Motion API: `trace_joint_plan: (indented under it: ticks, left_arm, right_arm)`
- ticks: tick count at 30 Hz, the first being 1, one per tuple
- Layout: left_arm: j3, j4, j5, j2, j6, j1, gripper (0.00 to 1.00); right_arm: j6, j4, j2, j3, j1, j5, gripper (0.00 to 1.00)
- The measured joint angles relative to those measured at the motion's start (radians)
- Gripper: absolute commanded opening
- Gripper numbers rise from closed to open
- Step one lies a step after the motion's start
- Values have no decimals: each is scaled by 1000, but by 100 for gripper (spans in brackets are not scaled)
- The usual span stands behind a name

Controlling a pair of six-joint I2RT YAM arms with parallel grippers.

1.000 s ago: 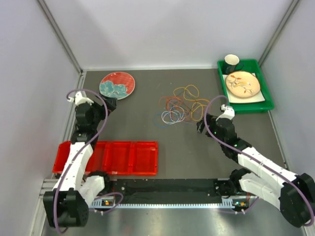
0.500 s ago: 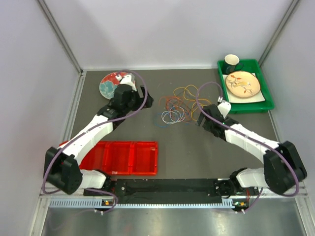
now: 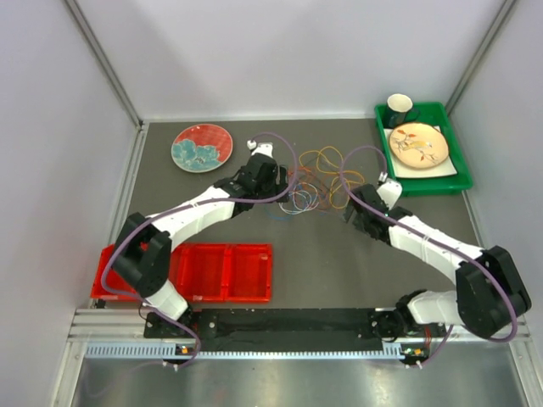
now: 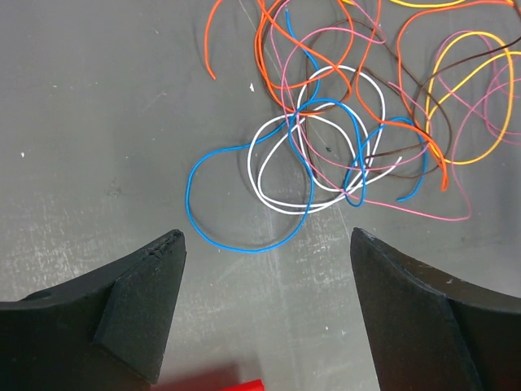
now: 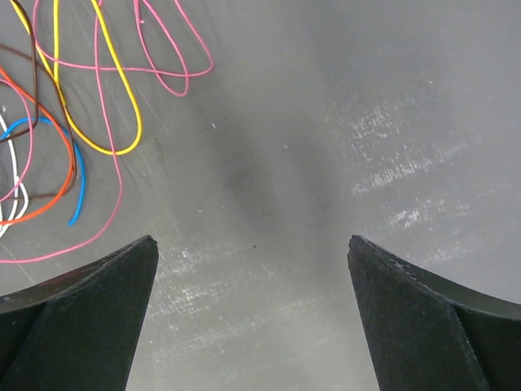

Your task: Untangle the cables

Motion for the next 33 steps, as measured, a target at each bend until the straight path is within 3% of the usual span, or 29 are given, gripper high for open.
trace_joint_plan:
  ticks: [7, 12, 15, 19, 33]
  left_arm:
    - [60, -3, -5, 85, 15, -11, 83]
    - [164, -3, -5, 171, 16, -37, 80]
    - [220, -5, -5, 213, 10, -71, 75]
    - [287, -6, -5, 271, -10, -110, 73]
    - [470, -103, -84, 439, -32, -179, 66]
  right_arm:
    - [-71, 200, -206, -201, -43, -126, 99]
    - [-106, 459, -363, -405, -230, -359, 99]
    - [-103, 528, -341, -450, -344, -490, 99]
    - [-105, 599, -244, -446, -369, -612, 99]
    - [-104, 623, -228, -444, -369, -674, 99]
